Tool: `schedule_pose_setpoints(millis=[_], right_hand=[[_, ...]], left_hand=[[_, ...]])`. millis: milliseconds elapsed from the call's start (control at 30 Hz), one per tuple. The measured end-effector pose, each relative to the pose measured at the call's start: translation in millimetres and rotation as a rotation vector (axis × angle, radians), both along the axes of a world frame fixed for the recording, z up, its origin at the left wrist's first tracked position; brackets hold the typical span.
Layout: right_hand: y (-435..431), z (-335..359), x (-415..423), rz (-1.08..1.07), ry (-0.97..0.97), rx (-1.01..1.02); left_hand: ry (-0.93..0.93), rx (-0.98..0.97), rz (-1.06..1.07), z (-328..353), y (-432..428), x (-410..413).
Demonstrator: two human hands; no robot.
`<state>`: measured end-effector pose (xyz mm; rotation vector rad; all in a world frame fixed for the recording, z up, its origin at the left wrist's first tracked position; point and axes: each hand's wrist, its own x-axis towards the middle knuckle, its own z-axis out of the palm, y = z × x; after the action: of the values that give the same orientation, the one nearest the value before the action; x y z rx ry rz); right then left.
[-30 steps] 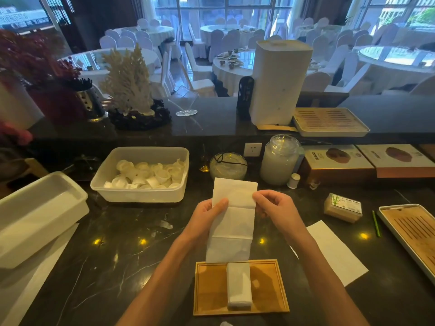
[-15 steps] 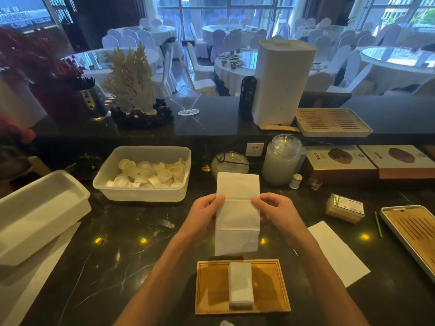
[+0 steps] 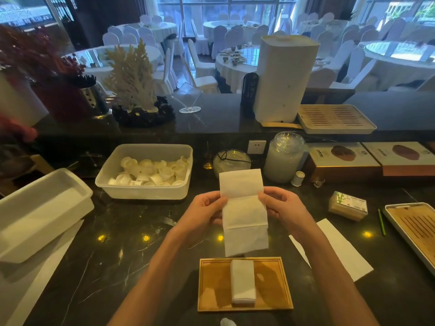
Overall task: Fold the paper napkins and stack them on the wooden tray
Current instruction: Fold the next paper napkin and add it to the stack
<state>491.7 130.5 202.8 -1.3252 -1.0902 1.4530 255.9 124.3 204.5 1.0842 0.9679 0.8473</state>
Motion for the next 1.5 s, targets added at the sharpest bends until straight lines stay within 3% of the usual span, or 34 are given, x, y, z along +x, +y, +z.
schedule_pose_setpoints(millis=[233,500,800,967,1167,1333,1500], right_hand=[[-2.3,6.0,0.7,-0.023,0.071,0.083],[-0.6,6.8,-6.1,-0.122,-0.049,0.250],[1.7,1.5,0.2,-0.127,-0.107,0.295],[1.1,-0.1,6.0,-0.152,-0.138,0.323],[-0.1,1.6,8.9,-0.138,-0.186,0.374],[-4.6,1.1,12.4,0.021,-0.050,0.224],[-9.8,-10.4,9.3,0.113,-0.106,0.087]], left_hand=[[-0.073,0.000,0.006,7.7,4.0,1.5],[0.001,0.029,-0.026,1.0,1.9,7.9],[-0.019,0.067,0.045,6.2,5.2,6.6],[-0.025,-0.013,0.000,6.1,6.6,10.4],[-0.014,0.034,-0.020,3.7,8.6,9.9],[0.002,0.044,0.060,2.0,11.6,10.4],[0.030,0.066,0.113,1.6,11.9,9.9]])
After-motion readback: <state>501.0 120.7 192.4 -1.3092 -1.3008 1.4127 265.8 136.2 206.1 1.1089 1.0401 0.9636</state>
